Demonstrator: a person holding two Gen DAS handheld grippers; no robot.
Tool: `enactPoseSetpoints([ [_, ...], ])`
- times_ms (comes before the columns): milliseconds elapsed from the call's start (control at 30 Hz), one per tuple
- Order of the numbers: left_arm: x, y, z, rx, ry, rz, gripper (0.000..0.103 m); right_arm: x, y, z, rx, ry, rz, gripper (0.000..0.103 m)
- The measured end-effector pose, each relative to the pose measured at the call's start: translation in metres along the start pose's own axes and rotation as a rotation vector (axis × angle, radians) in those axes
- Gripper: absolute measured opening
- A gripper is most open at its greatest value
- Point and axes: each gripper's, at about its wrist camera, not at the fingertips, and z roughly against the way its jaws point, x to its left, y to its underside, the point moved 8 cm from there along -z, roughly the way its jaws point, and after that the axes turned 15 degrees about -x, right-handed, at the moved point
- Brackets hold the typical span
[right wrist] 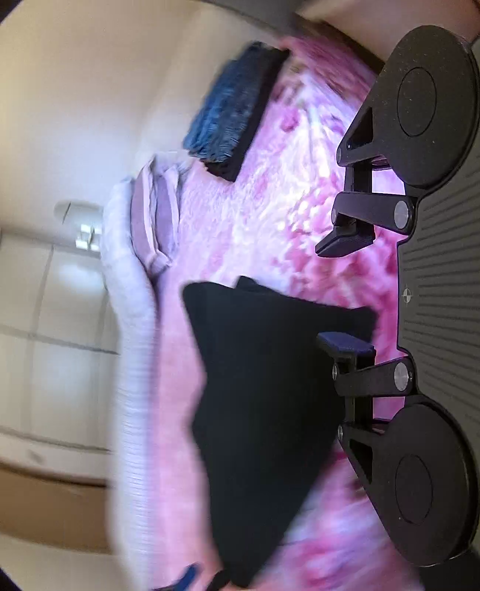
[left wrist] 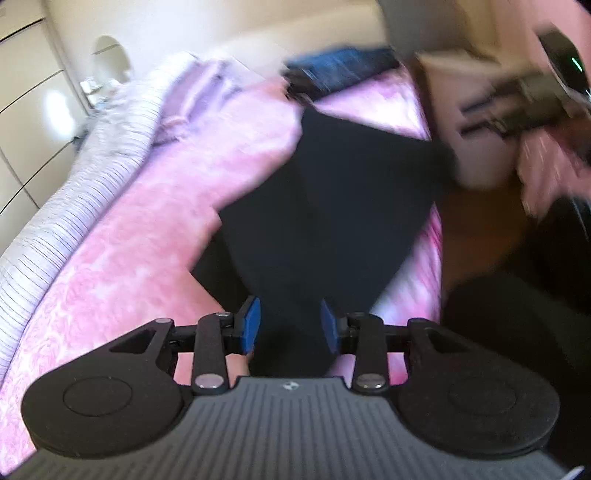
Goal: Fold clothes
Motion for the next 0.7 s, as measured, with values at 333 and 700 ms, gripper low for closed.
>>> enactPoseSetpoints([
  [333,0.061,-0.004,-0.153,0.120,0.003,0.196,0.031,0.003,-0.063,-0.096,-0.007,-0.125,-0.132,0.047],
  [700,0.086,0.024,-0.162,0.086,0.044,0.450,0.005,-0.029,-0.042,-0.195,0.122,-0.166,-0.371,0.047],
])
